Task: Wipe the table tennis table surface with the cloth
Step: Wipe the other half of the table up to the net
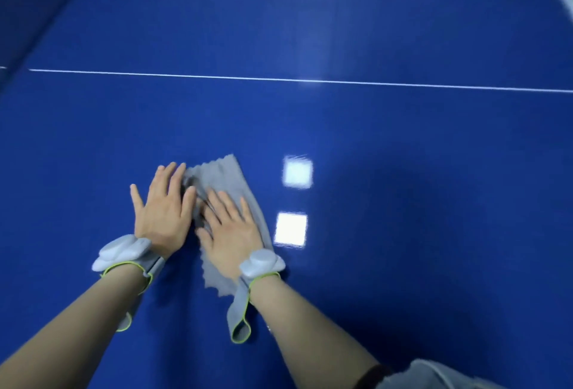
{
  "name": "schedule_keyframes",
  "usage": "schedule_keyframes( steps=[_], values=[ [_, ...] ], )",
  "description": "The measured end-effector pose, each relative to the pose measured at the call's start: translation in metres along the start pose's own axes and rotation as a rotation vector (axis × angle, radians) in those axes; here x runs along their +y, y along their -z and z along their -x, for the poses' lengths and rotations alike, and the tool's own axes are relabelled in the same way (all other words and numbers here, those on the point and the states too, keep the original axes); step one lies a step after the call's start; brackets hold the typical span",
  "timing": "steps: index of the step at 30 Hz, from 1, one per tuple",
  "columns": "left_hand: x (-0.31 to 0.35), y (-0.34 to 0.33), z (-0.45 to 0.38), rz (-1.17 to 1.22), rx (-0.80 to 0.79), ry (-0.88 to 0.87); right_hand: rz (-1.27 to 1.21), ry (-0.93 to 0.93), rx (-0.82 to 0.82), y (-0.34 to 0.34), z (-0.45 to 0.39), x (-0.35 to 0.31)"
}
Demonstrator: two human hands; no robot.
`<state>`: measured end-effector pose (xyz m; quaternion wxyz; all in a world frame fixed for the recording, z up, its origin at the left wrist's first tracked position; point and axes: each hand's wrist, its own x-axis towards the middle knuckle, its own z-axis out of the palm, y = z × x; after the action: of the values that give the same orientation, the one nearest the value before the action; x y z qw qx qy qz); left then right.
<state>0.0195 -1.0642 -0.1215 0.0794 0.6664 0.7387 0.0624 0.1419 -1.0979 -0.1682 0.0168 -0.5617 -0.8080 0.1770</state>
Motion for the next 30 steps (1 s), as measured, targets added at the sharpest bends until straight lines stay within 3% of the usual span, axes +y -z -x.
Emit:
schedule_keyframes(
  steps=[11,16,23,30],
  values=[
    [0.095,0.014,0.065,-0.072,-0.067,-0.332,-0.044,-0.356,0.175,0.027,0.153,0.17],
    [0.114,0.024,0.087,-0.125,-0.052,-0.358,-0.044,-0.615,0.241,0.043,0.215,0.236],
    [0.141,0.013,0.122,-0.115,-0.1,-0.344,-0.115,-0.855,0.336,0.03,0.288,0.239],
    [0.149,-0.002,0.129,-0.097,-0.115,-0.411,-0.143,-0.962,0.389,0.006,0.291,0.195]
  ],
)
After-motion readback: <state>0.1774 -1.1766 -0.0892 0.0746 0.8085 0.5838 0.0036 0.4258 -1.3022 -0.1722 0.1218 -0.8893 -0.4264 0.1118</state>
